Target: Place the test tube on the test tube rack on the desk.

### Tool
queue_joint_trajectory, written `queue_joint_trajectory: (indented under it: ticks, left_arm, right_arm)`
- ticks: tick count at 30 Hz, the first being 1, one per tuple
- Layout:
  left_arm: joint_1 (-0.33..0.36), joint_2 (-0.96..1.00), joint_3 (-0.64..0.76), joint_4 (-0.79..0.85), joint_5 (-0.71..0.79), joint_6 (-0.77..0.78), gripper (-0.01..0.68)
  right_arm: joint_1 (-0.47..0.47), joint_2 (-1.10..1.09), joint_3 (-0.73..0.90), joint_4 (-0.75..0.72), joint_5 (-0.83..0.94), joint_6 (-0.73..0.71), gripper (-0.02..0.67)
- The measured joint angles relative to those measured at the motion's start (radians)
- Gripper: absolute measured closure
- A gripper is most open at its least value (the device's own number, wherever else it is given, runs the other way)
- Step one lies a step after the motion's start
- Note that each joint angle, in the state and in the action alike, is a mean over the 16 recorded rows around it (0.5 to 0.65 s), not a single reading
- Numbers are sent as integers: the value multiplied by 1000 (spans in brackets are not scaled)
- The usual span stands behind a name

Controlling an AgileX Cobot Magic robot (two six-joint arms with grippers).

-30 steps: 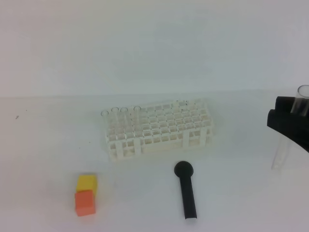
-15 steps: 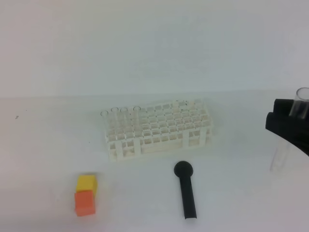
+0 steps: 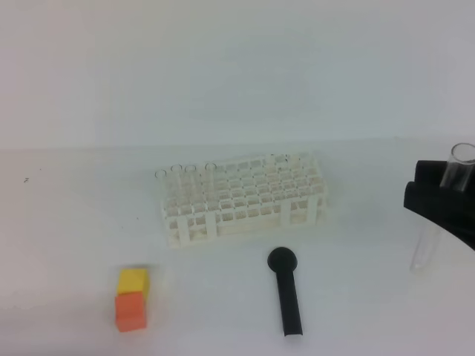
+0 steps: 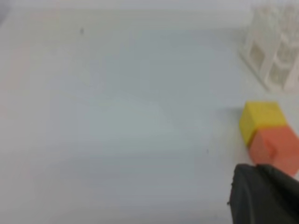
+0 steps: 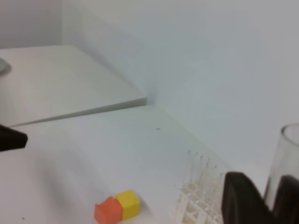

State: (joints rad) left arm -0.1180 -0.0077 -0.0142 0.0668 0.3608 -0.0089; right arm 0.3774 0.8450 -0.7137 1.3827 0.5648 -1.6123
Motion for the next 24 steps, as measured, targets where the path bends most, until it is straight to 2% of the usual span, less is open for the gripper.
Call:
queue_joint_trajectory:
  ticks: [15,24]
  left_arm:
    - [0,1,16,4,-33,0,674]
    - [0,1,16,4,-33,0,674]
  right_arm:
    - [0,0,15,13,-13,-45,530]
    - [0,0,94,14,-33,-48,530]
